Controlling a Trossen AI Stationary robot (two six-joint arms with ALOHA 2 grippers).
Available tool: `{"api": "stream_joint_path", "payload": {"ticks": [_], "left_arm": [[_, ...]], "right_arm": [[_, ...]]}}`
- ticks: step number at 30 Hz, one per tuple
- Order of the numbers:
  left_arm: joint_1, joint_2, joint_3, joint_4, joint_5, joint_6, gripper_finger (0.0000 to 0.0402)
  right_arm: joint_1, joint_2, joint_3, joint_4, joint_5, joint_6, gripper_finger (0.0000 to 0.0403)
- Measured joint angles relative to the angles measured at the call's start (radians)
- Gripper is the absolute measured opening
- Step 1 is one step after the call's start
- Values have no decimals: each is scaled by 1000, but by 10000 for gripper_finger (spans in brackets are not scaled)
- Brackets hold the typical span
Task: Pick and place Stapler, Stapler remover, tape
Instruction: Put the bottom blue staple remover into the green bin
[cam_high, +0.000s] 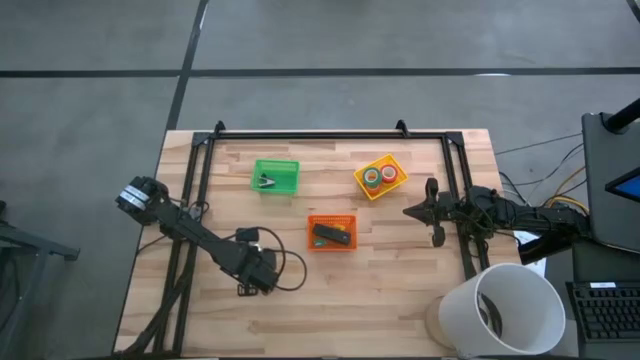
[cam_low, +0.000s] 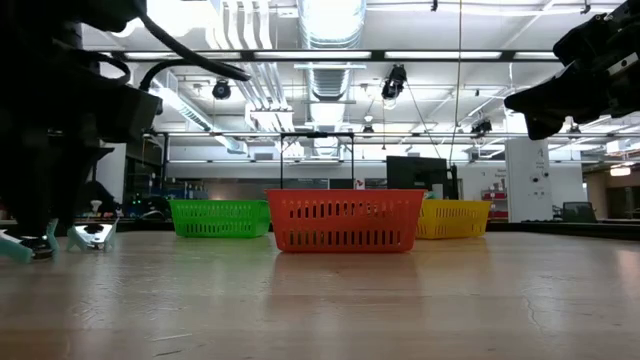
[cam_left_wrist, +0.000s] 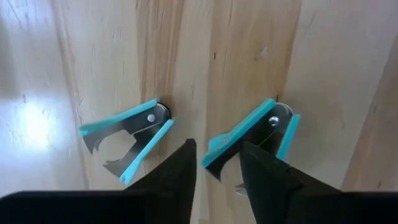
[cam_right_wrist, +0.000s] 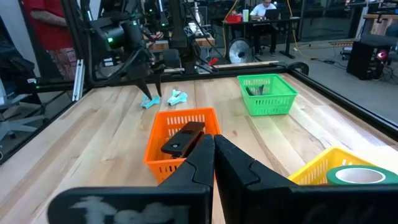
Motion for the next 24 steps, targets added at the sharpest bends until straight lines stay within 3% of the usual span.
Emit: {"api": "stream_joint_path", "payload": {"ticks": [19, 24], "left_arm": [[1, -1, 2, 9, 17, -18, 13], [1, -1, 21, 9, 17, -22, 6]], "right_arm": [[0, 0, 0, 0, 0, 0, 8], [0, 0, 0, 0, 0, 0, 9]]}}
